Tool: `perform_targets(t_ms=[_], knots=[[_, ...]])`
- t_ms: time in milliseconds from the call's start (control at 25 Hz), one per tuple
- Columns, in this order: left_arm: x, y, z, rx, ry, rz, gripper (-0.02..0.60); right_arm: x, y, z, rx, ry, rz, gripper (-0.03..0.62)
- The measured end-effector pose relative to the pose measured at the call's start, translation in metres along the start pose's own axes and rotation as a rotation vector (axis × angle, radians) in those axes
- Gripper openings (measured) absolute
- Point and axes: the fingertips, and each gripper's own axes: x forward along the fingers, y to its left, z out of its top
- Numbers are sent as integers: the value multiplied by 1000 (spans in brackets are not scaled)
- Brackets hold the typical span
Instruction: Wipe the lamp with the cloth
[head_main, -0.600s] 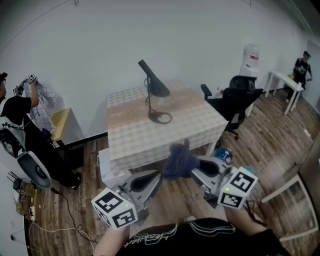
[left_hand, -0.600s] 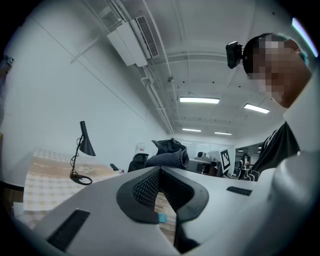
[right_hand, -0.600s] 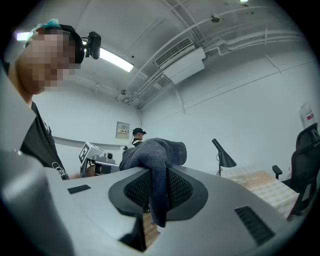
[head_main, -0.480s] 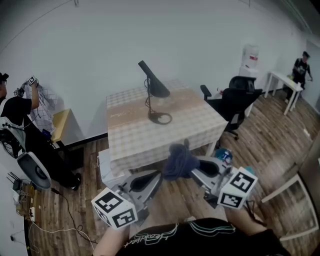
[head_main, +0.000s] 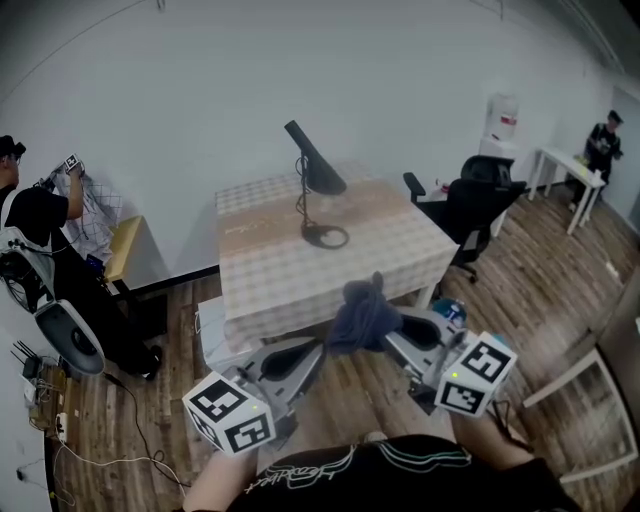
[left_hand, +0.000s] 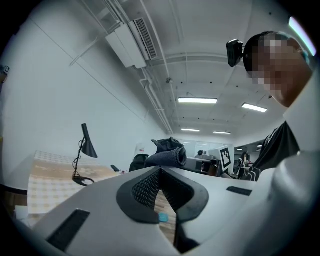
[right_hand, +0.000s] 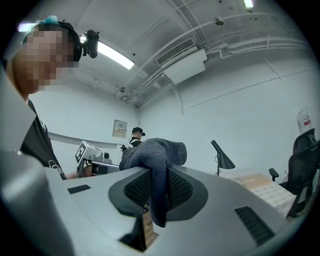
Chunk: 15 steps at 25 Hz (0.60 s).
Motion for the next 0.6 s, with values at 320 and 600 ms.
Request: perform_targets(t_ms=[320,600], knots=[[1,24,1,1,-5,12,-2,20,-10,-2,-46,14,-4,57],[29,79,7,-22,9,57,-2,64,-62,-3,-29,23,21,57]])
